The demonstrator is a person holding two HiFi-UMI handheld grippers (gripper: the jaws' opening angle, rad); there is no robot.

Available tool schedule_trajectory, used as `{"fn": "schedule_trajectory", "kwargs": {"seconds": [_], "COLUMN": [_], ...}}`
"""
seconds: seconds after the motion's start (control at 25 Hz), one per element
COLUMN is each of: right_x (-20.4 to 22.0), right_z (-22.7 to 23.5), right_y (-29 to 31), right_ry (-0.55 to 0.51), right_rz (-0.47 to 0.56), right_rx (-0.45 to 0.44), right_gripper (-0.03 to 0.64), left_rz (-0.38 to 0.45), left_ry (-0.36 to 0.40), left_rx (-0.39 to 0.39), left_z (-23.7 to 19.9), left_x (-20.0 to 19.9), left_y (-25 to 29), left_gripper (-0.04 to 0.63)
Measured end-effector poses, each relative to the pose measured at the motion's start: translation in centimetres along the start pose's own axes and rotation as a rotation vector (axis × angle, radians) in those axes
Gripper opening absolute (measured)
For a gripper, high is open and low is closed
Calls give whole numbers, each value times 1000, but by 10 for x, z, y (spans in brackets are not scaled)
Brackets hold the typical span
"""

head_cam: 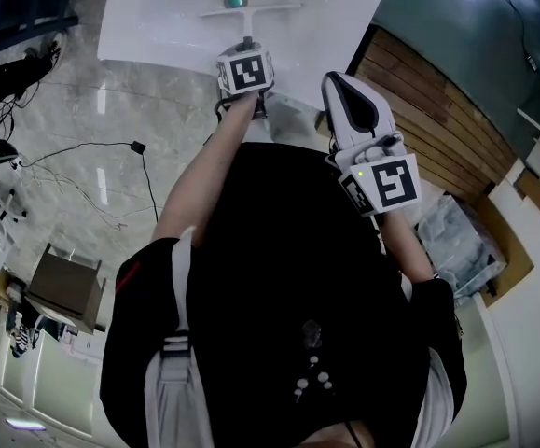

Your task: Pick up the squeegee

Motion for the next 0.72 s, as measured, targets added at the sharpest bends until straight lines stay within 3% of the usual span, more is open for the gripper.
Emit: {"fn": "schedule_trajectory", "kwargs": {"seconds": [0.72], "right_x": [9], "right_z": [-14], "right_y": [-42], "right_ry": [-62], "right_rz": [24], "right_rx": [-36], "right_gripper": [3], "left_rz": [197], "left_ry": [165], "left_rx": [76], "left_z": [7], "left_x": [30], "left_y": [-47], "left_gripper": [106]}}
Point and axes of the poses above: the fingertips, and each gripper's own axes: y forward along the fingers, z to its right, x out of its underside, the point moved 7 cm from there along -y, backward along the fingers
